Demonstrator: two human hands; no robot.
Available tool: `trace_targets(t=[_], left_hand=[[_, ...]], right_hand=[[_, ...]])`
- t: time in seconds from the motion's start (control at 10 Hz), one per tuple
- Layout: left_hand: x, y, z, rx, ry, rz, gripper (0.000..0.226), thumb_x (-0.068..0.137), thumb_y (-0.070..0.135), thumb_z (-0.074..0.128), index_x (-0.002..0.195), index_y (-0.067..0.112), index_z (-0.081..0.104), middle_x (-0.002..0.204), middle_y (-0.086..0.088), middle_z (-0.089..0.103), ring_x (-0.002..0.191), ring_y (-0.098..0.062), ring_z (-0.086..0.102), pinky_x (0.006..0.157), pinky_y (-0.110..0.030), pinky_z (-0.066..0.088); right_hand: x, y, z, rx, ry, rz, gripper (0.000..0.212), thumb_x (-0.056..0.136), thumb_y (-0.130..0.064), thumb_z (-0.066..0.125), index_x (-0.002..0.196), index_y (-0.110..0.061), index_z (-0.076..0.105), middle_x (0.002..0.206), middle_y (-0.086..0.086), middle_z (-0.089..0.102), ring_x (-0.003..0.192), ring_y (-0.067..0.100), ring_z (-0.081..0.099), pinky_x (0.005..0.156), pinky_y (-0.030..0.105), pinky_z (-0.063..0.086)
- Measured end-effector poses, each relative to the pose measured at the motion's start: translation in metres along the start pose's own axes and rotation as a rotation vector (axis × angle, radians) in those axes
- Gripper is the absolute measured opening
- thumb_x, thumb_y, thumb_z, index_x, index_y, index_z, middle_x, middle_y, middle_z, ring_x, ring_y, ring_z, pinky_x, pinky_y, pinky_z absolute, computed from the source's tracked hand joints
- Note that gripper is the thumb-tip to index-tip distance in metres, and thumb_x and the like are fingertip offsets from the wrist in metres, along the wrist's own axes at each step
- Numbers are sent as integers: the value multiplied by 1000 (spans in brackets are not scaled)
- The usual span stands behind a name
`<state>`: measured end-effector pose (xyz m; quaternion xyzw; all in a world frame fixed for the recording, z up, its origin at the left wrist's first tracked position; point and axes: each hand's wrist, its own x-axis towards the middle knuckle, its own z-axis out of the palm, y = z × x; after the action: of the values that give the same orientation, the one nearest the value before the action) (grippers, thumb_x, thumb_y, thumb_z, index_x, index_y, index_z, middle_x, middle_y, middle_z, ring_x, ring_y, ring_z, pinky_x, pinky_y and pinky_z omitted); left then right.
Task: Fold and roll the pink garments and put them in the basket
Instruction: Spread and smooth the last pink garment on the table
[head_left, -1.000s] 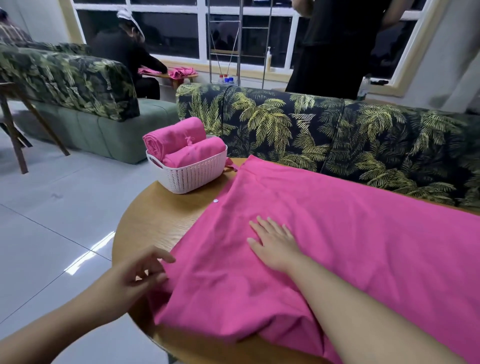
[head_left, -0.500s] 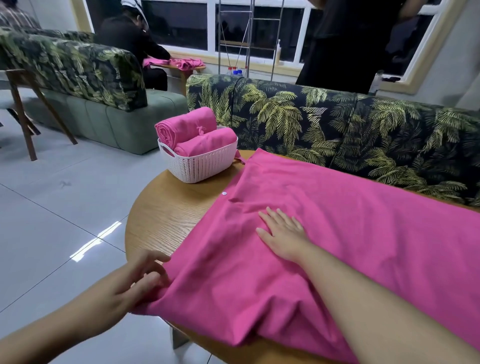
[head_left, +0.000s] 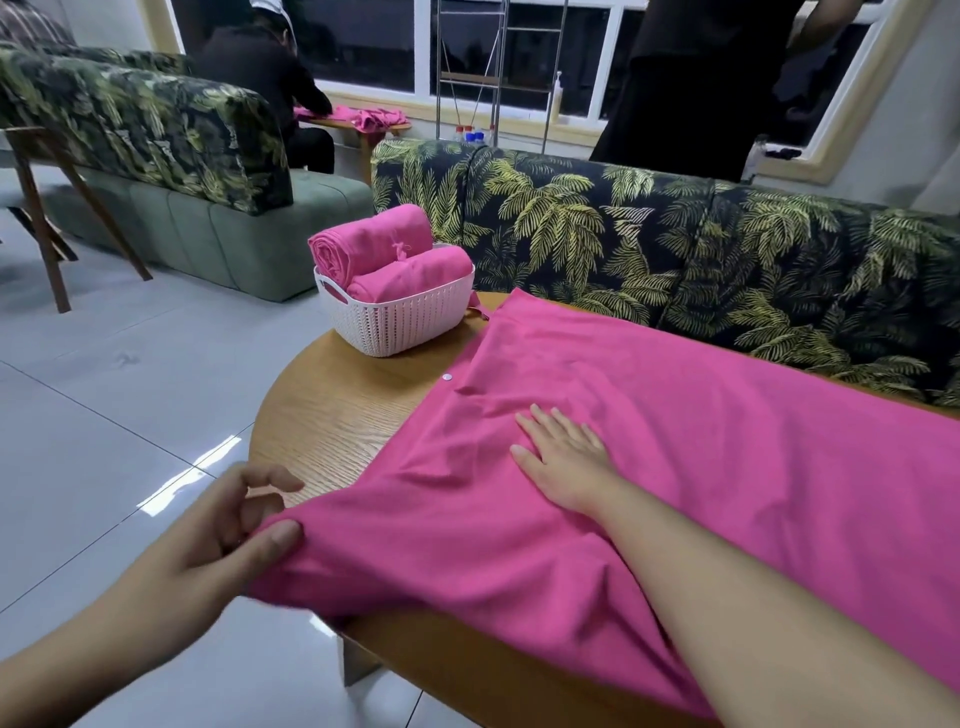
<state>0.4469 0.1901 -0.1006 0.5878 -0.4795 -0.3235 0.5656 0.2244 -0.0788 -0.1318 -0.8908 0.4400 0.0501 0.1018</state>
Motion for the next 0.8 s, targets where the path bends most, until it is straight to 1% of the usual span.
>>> trace_targets(t=[0.1,0.2,0.3,0.4,0.5,0.6,0.7,0.8], left_hand=[[-2,7,-2,64,-30,-67,65,54,76,74,99,31,58,61,-7,42,52,-17,39,46,-42,24],[-4,1,-9,327,-167,-209,70,54,86,61,111,47,51,70,-2,57,58,-25,51,52,-38,42],[-2,-4,-9,418,-204,-305,81,41,103,37,109,61,45,81,16,66,68,0,59,66,-23,46],[5,6,2,322,-230,-445,89,40,98,24,107,50,59,65,29,63,63,11,59,64,-12,38],[15,7,11,98,-186,-471,95,27,87,71,108,38,68,103,10,73,98,-7,68,98,-36,47],[25,11,25,-92,-153,-529,111,14,61,90,115,29,61,104,-8,73,97,-24,70,87,-38,51],[37,19,48,-277,14,-505,68,54,35,87,116,24,60,95,-17,72,86,-28,70,74,-33,52],[39,18,53,-261,273,-356,23,87,28,60,110,25,61,78,-8,66,70,-17,61,57,-21,50]], right_hand=[[-1,0,0,5,3,-3,57,101,-51,20,154,-31,8,162,-9,-2,148,12,-3,120,39,-2],[-2,0,-1,11,8,-8,57,102,-51,21,154,-31,9,162,-8,-1,148,12,-3,120,39,-2],[-2,-1,-1,11,14,-10,57,102,-51,21,154,-31,10,162,-8,0,148,13,-2,120,40,-2],[-3,-1,-1,12,15,-10,57,102,-51,20,154,-30,10,162,-9,0,148,13,-2,120,40,-3],[-3,-1,0,17,26,-14,57,102,-51,20,154,-30,10,162,-8,1,148,13,-2,119,40,-2],[-4,0,1,17,28,-14,57,102,-51,20,154,-30,11,162,-8,1,148,12,-2,120,40,-2],[-4,0,0,15,25,-15,57,102,-51,20,154,-30,10,162,-9,0,148,12,-3,119,39,-3],[-4,0,0,18,28,-18,57,102,-51,20,154,-30,10,162,-9,0,148,12,-3,119,39,-3]])
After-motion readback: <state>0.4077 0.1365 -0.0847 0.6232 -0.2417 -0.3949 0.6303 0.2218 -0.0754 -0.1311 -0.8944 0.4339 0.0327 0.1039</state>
